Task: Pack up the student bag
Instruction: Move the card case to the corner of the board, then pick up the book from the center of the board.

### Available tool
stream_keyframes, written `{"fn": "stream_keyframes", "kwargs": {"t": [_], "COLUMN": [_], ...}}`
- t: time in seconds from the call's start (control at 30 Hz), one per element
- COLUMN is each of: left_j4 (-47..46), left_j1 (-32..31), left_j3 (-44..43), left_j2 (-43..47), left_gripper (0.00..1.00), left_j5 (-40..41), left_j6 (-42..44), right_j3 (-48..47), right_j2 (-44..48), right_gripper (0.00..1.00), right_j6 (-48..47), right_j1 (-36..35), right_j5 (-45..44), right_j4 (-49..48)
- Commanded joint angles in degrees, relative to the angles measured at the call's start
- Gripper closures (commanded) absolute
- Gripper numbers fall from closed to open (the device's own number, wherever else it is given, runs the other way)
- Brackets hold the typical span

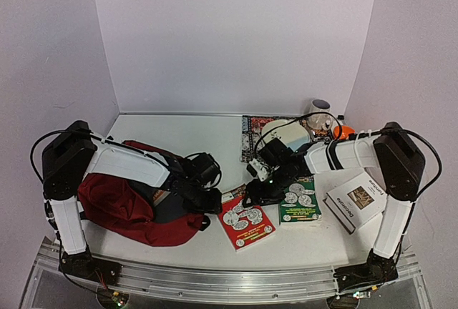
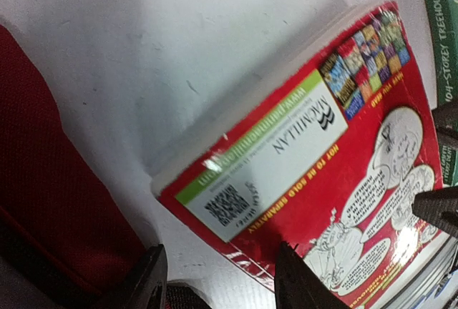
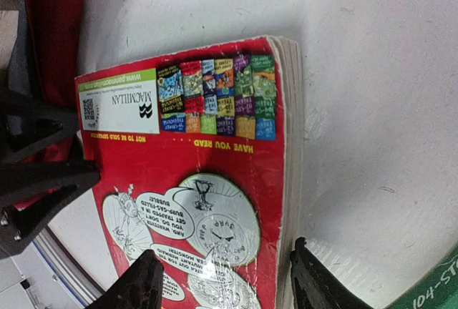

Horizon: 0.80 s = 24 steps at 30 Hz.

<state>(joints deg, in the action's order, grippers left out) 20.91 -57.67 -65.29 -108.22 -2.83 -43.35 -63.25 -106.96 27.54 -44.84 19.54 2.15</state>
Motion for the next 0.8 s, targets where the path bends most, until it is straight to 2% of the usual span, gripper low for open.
{"fn": "stream_keyframes", "kwargs": {"t": [0.0, 0.4, 0.6, 0.77], "left_j4": [-0.28, -7.36, -11.04, -12.19], "left_j1": [1.42, -0.65, -0.7, -0.51], "left_j3": [0.76, 1.13, 2.01, 2.68], "left_j2": [-0.48, -0.56, -1.43, -0.23], "left_gripper": [0.48, 0.57, 0.59, 0.59], "left_j5": [0.72, -10.51, -11.86, -9.43], "left_j6": [1.05, -2.64, -4.59, -5.69], "right_j3": [1.34, 3.14, 2.5, 2.03], "right_j2": [-0.16, -1.99, -0.77, 2.15], "right_gripper": [0.4, 0.39, 0.43, 0.47], "right_j6": [1.88, 3.71, 4.51, 5.11], "right_j1": [-0.44, -1.19, -2.04, -2.52], "right_j5": [2.5, 4.33, 10.08, 14.03], "right_j4": [-0.11, -1.63, -6.58, -8.78]}}
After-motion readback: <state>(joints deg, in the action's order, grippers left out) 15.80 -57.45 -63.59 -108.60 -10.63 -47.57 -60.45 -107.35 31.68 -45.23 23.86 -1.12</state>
